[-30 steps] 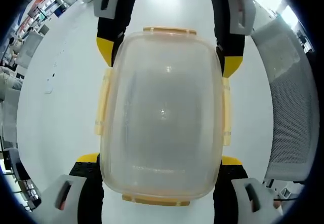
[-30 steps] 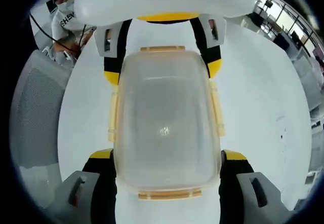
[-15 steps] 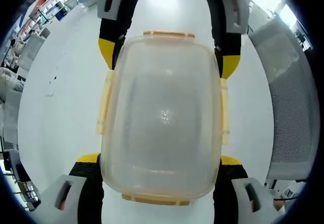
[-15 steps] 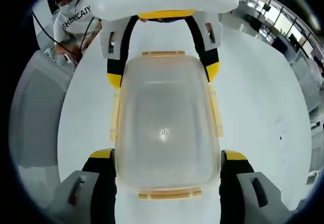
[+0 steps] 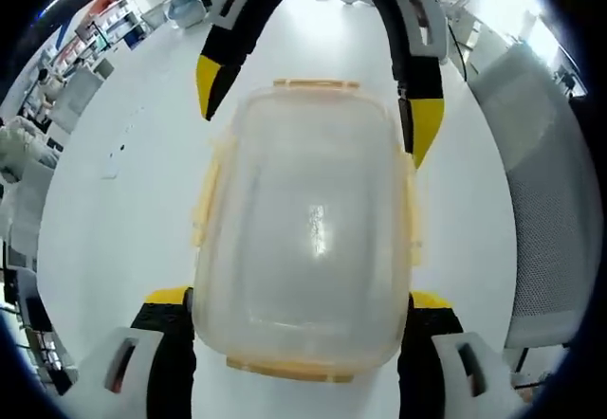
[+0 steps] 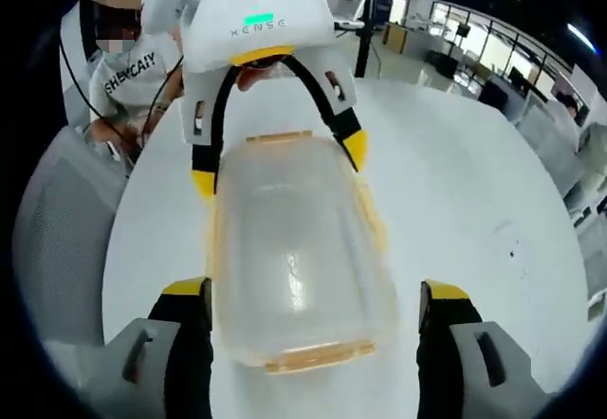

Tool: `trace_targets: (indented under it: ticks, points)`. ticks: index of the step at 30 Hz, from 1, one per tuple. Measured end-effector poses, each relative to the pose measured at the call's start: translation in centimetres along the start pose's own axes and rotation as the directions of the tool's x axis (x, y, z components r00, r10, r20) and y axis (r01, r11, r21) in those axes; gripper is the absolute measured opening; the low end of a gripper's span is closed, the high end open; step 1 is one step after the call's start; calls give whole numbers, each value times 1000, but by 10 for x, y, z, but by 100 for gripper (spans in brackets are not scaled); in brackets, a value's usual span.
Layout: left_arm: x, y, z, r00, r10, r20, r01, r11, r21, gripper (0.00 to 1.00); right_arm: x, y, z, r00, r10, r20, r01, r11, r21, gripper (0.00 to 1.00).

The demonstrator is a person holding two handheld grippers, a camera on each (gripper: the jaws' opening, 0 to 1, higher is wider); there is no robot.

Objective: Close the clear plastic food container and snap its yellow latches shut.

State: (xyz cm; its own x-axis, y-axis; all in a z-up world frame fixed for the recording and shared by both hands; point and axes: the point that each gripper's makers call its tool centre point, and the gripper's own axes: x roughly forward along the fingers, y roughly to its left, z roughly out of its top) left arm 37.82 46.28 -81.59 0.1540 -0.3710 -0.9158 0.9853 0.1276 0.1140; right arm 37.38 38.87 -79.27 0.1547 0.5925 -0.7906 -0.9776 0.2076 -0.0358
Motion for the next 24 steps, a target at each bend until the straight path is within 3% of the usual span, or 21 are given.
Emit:
trace_targets:
  ticks: [6,9,15,18,21,24]
  points:
    - [-6,5,2,996,45,83,-41,998,-45,88,-2,2,2,998,-35,59,33,999,34,90]
    - [-8,7,0,994,57,97,-50,996,-72,89,-5,2,0,996,-53,77,49,997,57,90]
    - [-15,6,1,977,114,179,-89,985,-146,88,-8,3,1,983,-107,147,89,988,125,92]
    - [-16,3,4,959,161,234,-112,971,-209,87,-10,4,4,969,-141,201,100,974,204,94]
    - [-19,0,3,945,200,261,-136,961,-241,88,-12,8,-1,962,-166,216,116,967,226,96]
    - [-24,-1,3,911,269,314,-156,927,-340,88,-11,13,-6,956,-193,221,133,957,259,97]
